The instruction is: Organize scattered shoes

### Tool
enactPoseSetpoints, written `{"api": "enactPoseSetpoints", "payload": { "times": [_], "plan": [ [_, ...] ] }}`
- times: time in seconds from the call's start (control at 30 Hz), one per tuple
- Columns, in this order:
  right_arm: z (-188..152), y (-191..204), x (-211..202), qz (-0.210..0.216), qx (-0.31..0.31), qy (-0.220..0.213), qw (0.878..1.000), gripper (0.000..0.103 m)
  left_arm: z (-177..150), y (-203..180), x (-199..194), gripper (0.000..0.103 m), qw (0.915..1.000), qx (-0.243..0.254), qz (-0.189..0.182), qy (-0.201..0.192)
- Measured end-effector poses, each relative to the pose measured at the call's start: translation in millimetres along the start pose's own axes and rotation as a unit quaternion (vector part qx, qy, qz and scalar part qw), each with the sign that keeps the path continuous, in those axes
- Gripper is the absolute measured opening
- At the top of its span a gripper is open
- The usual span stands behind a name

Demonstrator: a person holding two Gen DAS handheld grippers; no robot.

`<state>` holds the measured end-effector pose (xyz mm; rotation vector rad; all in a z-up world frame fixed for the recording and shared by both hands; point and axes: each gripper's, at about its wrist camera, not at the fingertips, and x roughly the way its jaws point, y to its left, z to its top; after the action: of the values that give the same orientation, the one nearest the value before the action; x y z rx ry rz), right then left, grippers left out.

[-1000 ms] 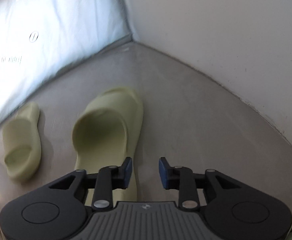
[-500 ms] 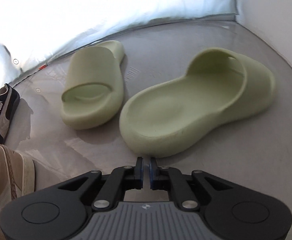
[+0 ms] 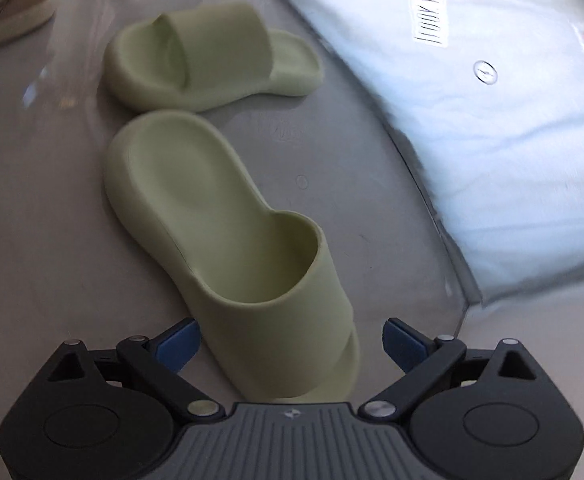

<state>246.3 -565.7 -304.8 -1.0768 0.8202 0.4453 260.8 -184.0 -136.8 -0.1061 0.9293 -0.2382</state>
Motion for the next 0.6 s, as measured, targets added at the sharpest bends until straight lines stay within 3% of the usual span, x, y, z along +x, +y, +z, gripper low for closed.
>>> {"api": "enactPoseSetpoints", "payload": {
  "times": [0.23,0.33,0.43,0.5,0.6],
  "plan": [
    [8,-18,33,0.100,-0.072,0.021,0.992,0.097,-1,-1,4,0.059,0.9999,-0.001,0.009,0.007],
    [11,-26,39,0.111,-0.021,0.031,0.993,0.098,0,0,3,0.059,0.9999,-0.001,0.014,0.004],
    [13,-37,42,0.105,0.108,0.051,0.987,0.098,-1,3,4,0.059,0.9998,-0.007,0.014,0.008],
    [16,-48,42,0.097,0.256,0.089,0.958,0.098,-1,3,4,0.059,0.9998,-0.008,0.015,0.009],
    [15,-54,31,0.108,0.400,0.131,0.901,0.099,-1,2,4,0.059,0.9998,-0.004,0.014,0.011]
  ]
}}
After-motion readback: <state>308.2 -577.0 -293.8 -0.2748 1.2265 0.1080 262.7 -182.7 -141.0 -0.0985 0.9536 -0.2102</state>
